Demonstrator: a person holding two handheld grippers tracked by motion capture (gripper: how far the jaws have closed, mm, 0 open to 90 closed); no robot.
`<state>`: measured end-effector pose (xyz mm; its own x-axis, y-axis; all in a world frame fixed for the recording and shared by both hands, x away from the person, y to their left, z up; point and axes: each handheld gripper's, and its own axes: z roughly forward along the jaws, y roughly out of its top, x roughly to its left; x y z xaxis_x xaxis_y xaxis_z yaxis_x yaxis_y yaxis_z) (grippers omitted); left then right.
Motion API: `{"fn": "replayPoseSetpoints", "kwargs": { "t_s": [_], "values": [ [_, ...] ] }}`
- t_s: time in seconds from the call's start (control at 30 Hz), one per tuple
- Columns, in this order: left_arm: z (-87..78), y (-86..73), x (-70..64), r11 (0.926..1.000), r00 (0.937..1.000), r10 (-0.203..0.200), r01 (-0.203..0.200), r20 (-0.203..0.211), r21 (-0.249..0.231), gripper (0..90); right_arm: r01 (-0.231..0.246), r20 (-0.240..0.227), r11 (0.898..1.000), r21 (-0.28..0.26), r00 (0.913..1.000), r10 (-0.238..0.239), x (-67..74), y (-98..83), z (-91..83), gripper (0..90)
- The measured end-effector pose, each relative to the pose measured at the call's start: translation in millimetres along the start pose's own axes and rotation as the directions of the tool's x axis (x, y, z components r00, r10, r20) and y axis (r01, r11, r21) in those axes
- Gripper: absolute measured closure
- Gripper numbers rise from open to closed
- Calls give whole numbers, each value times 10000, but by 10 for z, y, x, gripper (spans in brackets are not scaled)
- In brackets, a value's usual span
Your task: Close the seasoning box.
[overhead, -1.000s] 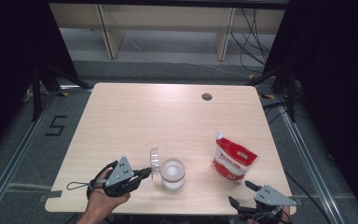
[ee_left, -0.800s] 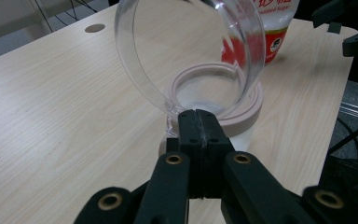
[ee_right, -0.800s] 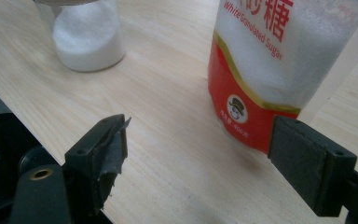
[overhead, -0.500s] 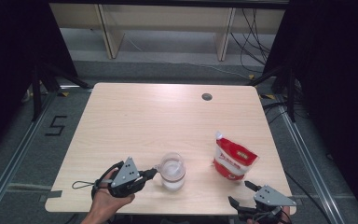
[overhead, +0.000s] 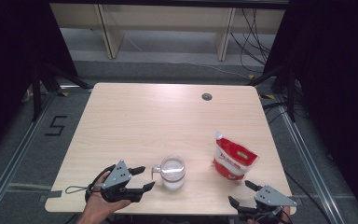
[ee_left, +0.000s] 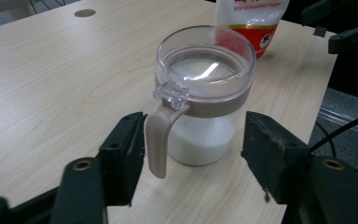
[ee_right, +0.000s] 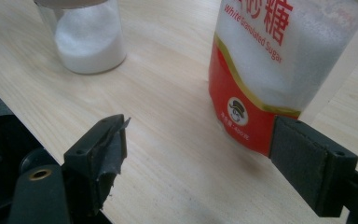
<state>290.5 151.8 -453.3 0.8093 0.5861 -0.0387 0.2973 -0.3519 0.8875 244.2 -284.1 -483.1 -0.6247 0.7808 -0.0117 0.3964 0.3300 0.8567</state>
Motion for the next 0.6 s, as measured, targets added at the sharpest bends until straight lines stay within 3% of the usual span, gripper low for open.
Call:
{"fn": "replayPoseSetpoints", "kwargs": {
  "t_s": [0.07,0.17,0.27,0.4,0.43,0.53,0.6],
  "values": [
    [-14,-24,-7,9994,9994,-332,332,-70,16,333,-20,-9,10000,5,10000,20,1,1,0,201],
    [-24,-47,20,10000,10000,-12,12,-37,75,295,-41,-65,10000,19,10000,41,3,2,-1,200],
    [-22,-92,6,9992,9993,-349,351,-96,207,269,2,51,10000,52,10000,-2,5,4,-10,200],
    [-18,-142,37,9993,9997,-238,239,-59,304,249,-3,-21,10000,5,10000,3,0,1,0,199],
    [-18,-154,30,9984,9988,-468,471,-109,305,242,7,-16,10000,-1,10000,-7,0,0,0,199],
    [-25,-177,39,9977,9981,-597,600,-116,312,226,-3,-15,10000,-6,10000,3,0,0,-1,198],
    [-38,-194,50,9983,9992,-352,360,-189,459,198,0,-18,10000,6,10000,0,-1,-1,0,197]
  ]
}}
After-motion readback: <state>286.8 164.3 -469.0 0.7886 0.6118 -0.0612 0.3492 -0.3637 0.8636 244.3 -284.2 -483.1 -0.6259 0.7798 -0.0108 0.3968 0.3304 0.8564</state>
